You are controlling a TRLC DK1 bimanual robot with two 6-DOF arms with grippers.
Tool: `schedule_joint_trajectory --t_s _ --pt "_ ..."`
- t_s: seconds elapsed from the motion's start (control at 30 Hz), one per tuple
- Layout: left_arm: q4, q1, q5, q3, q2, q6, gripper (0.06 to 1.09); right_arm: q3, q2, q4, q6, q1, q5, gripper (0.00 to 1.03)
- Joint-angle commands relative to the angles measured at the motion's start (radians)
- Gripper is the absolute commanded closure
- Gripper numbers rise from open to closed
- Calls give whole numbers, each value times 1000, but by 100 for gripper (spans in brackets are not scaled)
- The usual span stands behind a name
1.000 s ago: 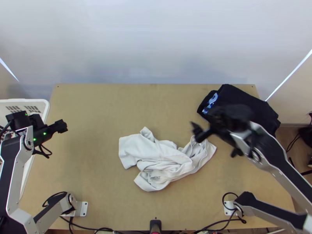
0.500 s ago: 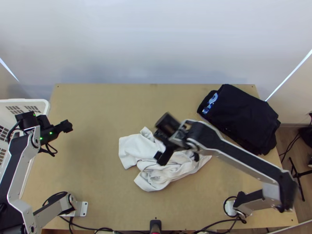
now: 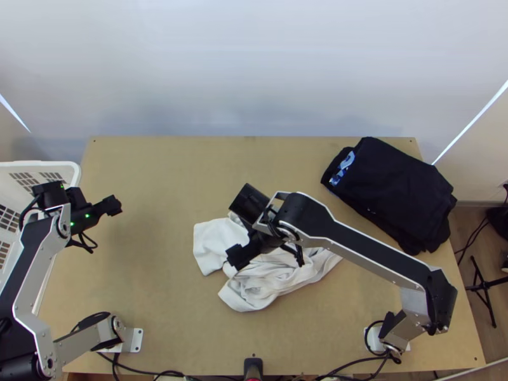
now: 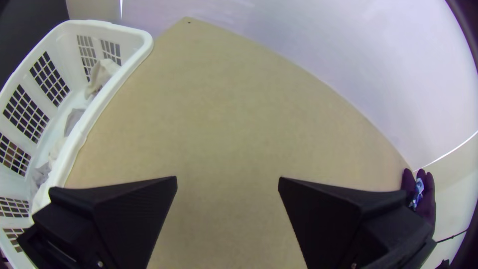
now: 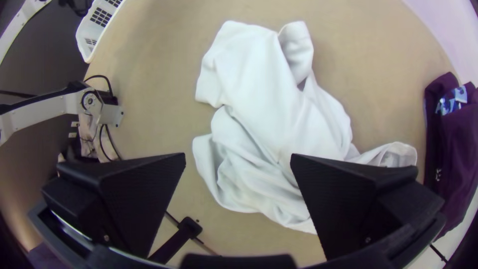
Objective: Fold the t-shirt
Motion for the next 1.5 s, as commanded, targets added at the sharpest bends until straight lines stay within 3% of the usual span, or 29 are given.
schedule_joint_trajectory --t_s 0.0,0.17,0.3,0.47,1.17,1.2,1.27,1.47 --pt "17 -9 1 1 29 -6 10 -27 -4 -50 75 13 -48 6" --pt "29 -27 1 5 32 -20 10 -124 -20 -38 47 5 -41 12" --pt "33 -33 0 7 28 -23 10 -230 -56 73 -9 4 22 17" --pt "33 -32 0 2 25 -20 10 -337 -132 275 -51 4 59 39" --pt "26 -39 0 -5 -7 -21 10 -478 -155 435 -86 -10 150 39" --pt "26 -39 0 -4 -7 -21 10 -480 -154 436 -86 -10 148 40" --pt "26 -42 0 -4 -9 -21 10 -480 -154 444 -95 -10 151 56" --pt "26 -42 0 -1 -9 -20 10 -494 -155 455 -107 -22 150 58"
